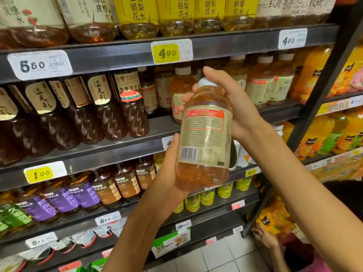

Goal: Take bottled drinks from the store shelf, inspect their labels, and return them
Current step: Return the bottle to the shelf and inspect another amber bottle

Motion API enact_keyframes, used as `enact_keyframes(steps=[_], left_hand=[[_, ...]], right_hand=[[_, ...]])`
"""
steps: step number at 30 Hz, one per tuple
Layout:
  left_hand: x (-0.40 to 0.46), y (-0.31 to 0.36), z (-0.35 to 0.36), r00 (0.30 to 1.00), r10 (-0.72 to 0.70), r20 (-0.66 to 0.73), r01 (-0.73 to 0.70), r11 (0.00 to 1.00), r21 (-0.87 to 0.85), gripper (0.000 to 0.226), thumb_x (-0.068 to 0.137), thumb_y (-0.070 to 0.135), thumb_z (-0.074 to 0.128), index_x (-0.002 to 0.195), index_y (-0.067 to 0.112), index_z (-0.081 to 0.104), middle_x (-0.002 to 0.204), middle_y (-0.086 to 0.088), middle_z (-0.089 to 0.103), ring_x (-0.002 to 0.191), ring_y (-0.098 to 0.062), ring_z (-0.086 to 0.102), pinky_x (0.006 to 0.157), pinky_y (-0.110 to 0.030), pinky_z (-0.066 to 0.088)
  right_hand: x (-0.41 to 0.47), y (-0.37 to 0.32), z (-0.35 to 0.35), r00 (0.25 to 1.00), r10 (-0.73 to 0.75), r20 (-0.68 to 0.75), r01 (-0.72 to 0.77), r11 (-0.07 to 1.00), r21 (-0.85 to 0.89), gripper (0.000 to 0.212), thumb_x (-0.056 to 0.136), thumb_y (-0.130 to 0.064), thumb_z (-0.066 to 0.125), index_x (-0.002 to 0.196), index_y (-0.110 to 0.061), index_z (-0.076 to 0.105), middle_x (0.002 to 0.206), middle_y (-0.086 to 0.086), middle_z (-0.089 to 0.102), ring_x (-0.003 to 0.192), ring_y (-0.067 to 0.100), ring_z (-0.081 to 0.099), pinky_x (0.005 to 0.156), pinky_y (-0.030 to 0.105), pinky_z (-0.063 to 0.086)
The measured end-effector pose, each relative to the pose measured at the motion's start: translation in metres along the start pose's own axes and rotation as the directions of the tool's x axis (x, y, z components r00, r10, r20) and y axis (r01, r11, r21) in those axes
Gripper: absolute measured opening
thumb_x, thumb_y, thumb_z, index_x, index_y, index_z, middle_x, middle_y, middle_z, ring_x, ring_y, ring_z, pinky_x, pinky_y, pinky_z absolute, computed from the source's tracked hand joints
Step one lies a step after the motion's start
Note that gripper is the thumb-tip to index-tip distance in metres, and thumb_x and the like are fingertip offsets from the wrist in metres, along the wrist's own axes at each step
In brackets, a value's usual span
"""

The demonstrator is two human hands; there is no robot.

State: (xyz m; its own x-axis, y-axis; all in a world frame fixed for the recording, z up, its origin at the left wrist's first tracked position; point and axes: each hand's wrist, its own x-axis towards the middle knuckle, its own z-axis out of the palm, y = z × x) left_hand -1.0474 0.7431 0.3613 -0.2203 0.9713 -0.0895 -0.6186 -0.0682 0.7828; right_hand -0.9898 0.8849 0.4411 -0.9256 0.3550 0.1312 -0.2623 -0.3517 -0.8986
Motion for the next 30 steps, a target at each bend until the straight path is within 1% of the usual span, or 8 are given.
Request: enact_keyframes(steps=[6, 8, 11, 14, 18, 21, 27, 30], left_hand=[[-0.001, 0.002, 0.004, 0.997, 0.065, -0.047, -0.066, 0.998, -0.019, 0.067, 0.064, 0.059, 0.055, 0.115, 0.016, 0.061, 0.113, -0.017, 0.069, 0.095, -0.037, 0.068, 0.079, -0.047, 0.058], [-0.002, 0.000, 0.005, 0.999, 0.044, -0.032, -0.047, 0.996, -0.079, 0.077, 0.062, 0.060, 0.060, 0.119, 0.009, 0.058, 0.106, -0.022, 0.069, 0.083, -0.037, 0.070, 0.069, -0.043, 0.060], [-0.005, 0.002, 0.008, 0.994, -0.021, 0.104, 0.052, 0.950, -0.307, 0.090, 0.074, 0.069, 0.058, 0.127, -0.003, 0.048, 0.098, -0.026, 0.066, 0.076, -0.034, 0.068, 0.065, -0.037, 0.060], [-0.004, 0.000, 0.005, 0.987, -0.022, 0.160, 0.084, 0.918, -0.388, 0.091, 0.074, 0.070, 0.053, 0.128, -0.004, 0.047, 0.100, -0.026, 0.065, 0.082, -0.035, 0.068, 0.069, -0.038, 0.060], [-0.004, -0.002, -0.010, 0.998, 0.023, -0.052, -0.027, 0.996, -0.084, 0.087, 0.072, 0.068, 0.043, 0.126, 0.001, 0.054, 0.111, -0.028, 0.066, 0.095, -0.036, 0.069, 0.070, -0.039, 0.059], [-0.010, 0.002, -0.017, 0.992, 0.087, -0.097, -0.086, 0.996, 0.012, 0.078, 0.074, 0.065, 0.046, 0.122, 0.005, 0.060, 0.111, -0.028, 0.066, 0.092, -0.034, 0.070, 0.072, -0.038, 0.058], [-0.019, 0.006, -0.007, 0.996, 0.054, 0.072, -0.042, 0.986, -0.161, 0.086, 0.065, 0.065, 0.061, 0.111, -0.008, 0.065, 0.098, -0.026, 0.069, 0.081, -0.034, 0.071, 0.066, -0.035, 0.058], [-0.025, 0.013, 0.002, 0.987, 0.091, 0.136, -0.043, 0.945, -0.323, 0.084, 0.073, 0.058, 0.066, 0.124, -0.007, 0.055, 0.114, -0.026, 0.064, 0.099, -0.036, 0.067, 0.083, -0.039, 0.057]], right_hand=[[0.008, 0.005, -0.002, 0.995, -0.025, -0.099, 0.014, 0.994, -0.112, 0.031, 0.095, -0.035, 0.055, 0.073, -0.014, 0.059, 0.062, 0.000, 0.066, 0.060, 0.012, 0.067, 0.060, 0.024, 0.055], [0.013, 0.008, -0.004, 0.995, 0.017, -0.094, -0.025, 0.996, -0.082, 0.031, 0.094, -0.036, 0.055, 0.077, -0.011, 0.057, 0.077, 0.007, 0.064, 0.077, 0.021, 0.065, 0.080, 0.033, 0.057], [0.016, 0.013, -0.005, 0.995, 0.100, -0.006, -0.100, 0.995, 0.020, 0.030, 0.093, -0.034, 0.049, 0.087, -0.007, 0.060, 0.104, 0.021, 0.052, 0.105, 0.034, 0.049, 0.110, 0.045, 0.033], [0.021, 0.021, -0.001, 0.987, 0.142, 0.071, -0.147, 0.986, 0.076, 0.041, 0.088, -0.036, 0.049, 0.074, -0.005, 0.073, 0.099, 0.017, 0.068, 0.096, 0.028, 0.064, 0.099, 0.040, 0.046], [0.026, 0.020, 0.004, 0.997, 0.079, 0.003, -0.079, 0.997, -0.024, 0.024, 0.088, -0.028, 0.056, 0.077, -0.007, 0.065, 0.087, 0.017, 0.069, 0.079, 0.025, 0.066, 0.079, 0.034, 0.055], [0.029, 0.022, 0.005, 0.992, 0.104, -0.068, -0.104, 0.995, 0.010, 0.015, 0.091, -0.025, 0.058, 0.089, -0.010, 0.056, 0.104, 0.023, 0.054, 0.087, 0.027, 0.058, 0.083, 0.035, 0.051], [0.029, 0.041, 0.010, 0.945, 0.317, -0.076, -0.310, 0.946, 0.096, 0.028, 0.092, -0.033, 0.052, 0.106, -0.009, 0.052, 0.109, 0.017, 0.049, 0.107, 0.028, 0.046, 0.112, 0.043, 0.030], [0.026, 0.048, 0.014, 0.951, 0.305, -0.060, -0.289, 0.939, 0.186, 0.019, 0.088, -0.024, 0.053, 0.080, -0.009, 0.063, 0.077, 0.006, 0.061, 0.079, 0.018, 0.060, 0.086, 0.029, 0.051]])
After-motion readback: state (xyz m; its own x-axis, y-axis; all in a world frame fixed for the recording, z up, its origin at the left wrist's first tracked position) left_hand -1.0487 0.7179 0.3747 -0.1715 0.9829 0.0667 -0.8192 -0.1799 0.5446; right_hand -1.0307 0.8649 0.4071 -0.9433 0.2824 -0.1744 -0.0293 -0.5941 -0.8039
